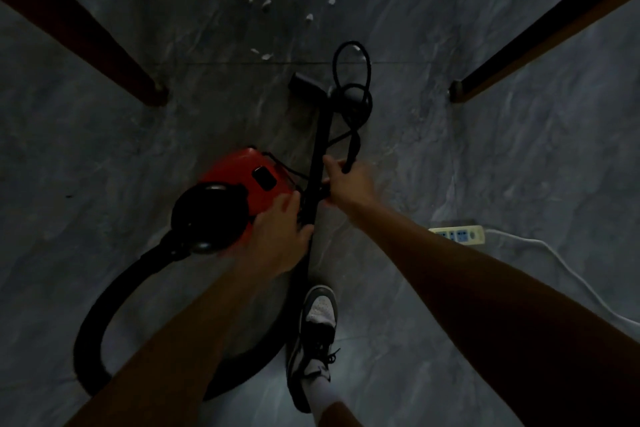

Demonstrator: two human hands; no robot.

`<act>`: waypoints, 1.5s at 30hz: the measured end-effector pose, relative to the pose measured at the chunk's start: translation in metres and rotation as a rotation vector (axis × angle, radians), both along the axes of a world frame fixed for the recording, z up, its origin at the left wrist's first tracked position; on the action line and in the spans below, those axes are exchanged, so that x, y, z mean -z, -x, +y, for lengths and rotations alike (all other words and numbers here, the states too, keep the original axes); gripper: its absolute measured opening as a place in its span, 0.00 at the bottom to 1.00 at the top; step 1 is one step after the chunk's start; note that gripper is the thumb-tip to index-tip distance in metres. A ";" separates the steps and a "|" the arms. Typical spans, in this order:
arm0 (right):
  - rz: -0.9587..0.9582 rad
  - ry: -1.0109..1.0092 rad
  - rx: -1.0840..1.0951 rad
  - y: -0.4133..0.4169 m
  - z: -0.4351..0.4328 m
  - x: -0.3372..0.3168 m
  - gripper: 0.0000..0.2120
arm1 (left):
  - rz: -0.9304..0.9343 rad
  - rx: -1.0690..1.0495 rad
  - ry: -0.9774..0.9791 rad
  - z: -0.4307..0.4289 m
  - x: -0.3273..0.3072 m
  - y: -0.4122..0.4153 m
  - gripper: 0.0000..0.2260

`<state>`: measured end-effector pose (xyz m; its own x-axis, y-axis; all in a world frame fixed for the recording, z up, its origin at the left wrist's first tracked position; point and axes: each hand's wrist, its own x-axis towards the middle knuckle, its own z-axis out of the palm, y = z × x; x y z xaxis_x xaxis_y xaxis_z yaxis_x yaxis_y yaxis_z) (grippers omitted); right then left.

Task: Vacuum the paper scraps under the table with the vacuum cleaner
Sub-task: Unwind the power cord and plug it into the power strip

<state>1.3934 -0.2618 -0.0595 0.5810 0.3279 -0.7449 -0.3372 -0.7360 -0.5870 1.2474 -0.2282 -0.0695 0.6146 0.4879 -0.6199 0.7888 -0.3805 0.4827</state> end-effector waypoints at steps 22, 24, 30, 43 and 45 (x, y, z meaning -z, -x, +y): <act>0.055 -0.046 -0.479 0.012 -0.050 -0.054 0.24 | -0.076 -0.573 0.099 -0.007 -0.061 -0.038 0.19; -0.027 0.006 -0.572 0.010 -0.052 -0.058 0.21 | -0.033 -0.443 0.000 -0.004 -0.068 -0.033 0.19; -0.458 0.233 -0.766 0.028 -0.057 -0.059 0.15 | 0.072 0.082 -0.278 0.001 -0.080 -0.027 0.13; -0.722 0.142 -0.547 0.031 -0.099 -0.133 0.13 | -0.036 -0.019 0.046 -0.060 -0.133 0.002 0.19; -0.775 0.100 -0.446 0.025 -0.099 -0.140 0.13 | -0.085 -0.065 0.032 -0.069 -0.134 -0.005 0.22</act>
<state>1.3686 -0.3608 0.0807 0.7665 0.5981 -0.2340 0.4561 -0.7635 -0.4572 1.2528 -0.2976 0.0640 0.6329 0.5097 -0.5828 0.7674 -0.3130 0.5597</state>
